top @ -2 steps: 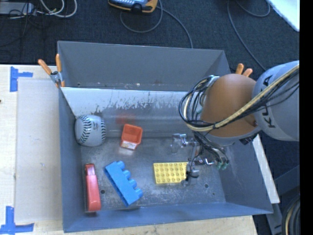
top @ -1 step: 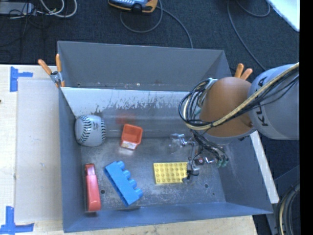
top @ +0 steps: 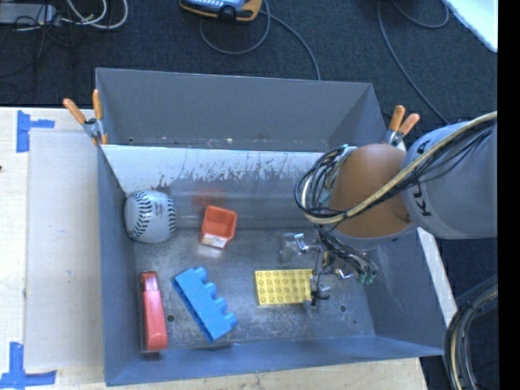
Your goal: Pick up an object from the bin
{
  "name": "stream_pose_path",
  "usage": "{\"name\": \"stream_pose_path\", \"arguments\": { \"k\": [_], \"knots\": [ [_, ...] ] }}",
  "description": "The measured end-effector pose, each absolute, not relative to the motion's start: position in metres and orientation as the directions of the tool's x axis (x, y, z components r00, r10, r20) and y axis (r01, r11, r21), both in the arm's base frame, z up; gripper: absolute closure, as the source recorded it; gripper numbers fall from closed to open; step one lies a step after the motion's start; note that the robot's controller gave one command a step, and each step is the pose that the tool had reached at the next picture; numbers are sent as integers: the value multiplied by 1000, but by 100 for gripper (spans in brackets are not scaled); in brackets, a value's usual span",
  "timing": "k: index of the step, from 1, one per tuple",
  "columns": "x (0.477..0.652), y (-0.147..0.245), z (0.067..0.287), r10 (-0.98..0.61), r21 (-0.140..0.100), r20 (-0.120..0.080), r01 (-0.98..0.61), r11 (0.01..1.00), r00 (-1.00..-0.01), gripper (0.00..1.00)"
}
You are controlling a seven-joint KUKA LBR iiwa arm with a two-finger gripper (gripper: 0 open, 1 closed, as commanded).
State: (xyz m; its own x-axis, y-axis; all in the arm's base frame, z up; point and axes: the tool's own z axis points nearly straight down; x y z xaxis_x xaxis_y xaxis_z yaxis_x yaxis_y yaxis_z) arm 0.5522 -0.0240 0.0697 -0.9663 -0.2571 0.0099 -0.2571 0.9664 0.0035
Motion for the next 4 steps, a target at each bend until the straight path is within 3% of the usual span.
{"name": "stream_pose_path", "arguments": {
  "k": [1,3,4],
  "knots": [
    [553,-21,71,-292,-1,0,-292,957,-957,100],
    [552,-21,75,-291,0,1,-291,957,-957,100],
    [551,-20,86,-291,2,5,-291,957,-957,100]
  ]
}}
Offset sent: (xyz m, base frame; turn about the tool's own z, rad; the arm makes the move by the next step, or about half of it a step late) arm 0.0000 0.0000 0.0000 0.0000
